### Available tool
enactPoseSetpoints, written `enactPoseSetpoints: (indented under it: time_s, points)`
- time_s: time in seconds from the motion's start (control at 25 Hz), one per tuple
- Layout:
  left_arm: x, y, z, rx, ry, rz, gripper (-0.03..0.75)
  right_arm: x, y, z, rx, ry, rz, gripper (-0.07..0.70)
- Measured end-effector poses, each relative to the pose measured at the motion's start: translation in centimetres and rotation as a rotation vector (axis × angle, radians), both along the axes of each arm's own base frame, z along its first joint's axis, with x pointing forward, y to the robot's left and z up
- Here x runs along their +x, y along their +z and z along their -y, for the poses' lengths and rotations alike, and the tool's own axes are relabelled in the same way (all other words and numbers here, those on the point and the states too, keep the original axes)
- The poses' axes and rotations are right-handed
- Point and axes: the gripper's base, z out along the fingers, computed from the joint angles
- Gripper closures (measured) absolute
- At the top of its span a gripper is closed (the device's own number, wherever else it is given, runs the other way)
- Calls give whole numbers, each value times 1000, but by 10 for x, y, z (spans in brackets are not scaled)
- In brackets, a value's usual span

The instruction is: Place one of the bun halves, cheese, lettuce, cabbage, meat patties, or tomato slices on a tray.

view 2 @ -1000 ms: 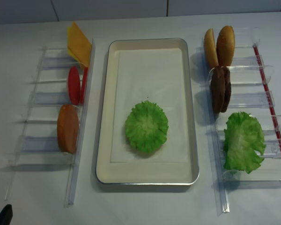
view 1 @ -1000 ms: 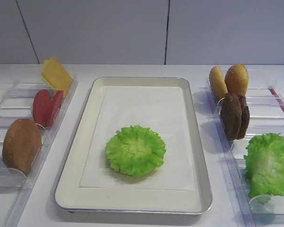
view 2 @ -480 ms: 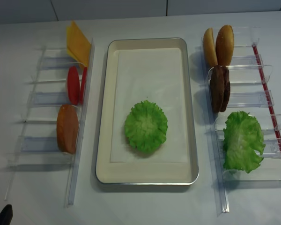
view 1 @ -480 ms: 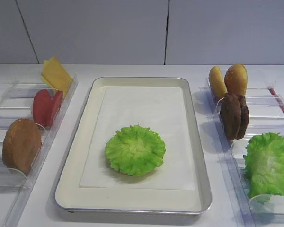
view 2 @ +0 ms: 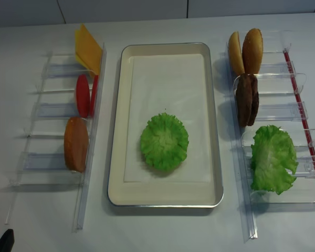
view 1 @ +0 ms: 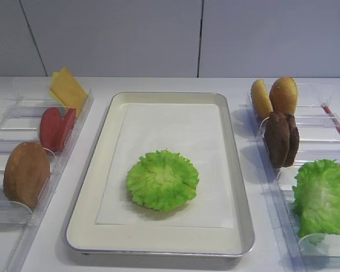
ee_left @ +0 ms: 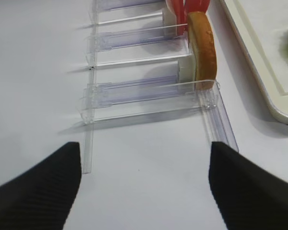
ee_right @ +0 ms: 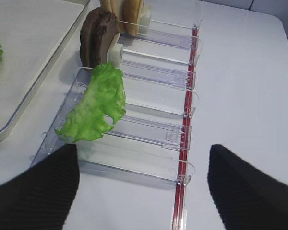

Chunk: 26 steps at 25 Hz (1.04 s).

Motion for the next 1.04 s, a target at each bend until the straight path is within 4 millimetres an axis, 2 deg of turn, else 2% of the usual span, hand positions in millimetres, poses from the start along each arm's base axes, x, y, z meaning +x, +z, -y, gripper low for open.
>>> enactPoseSetpoints:
  time_s: [1.04]
  points:
    - [0,0,0,0,0,0,185,0,0,0,0,0,0,49]
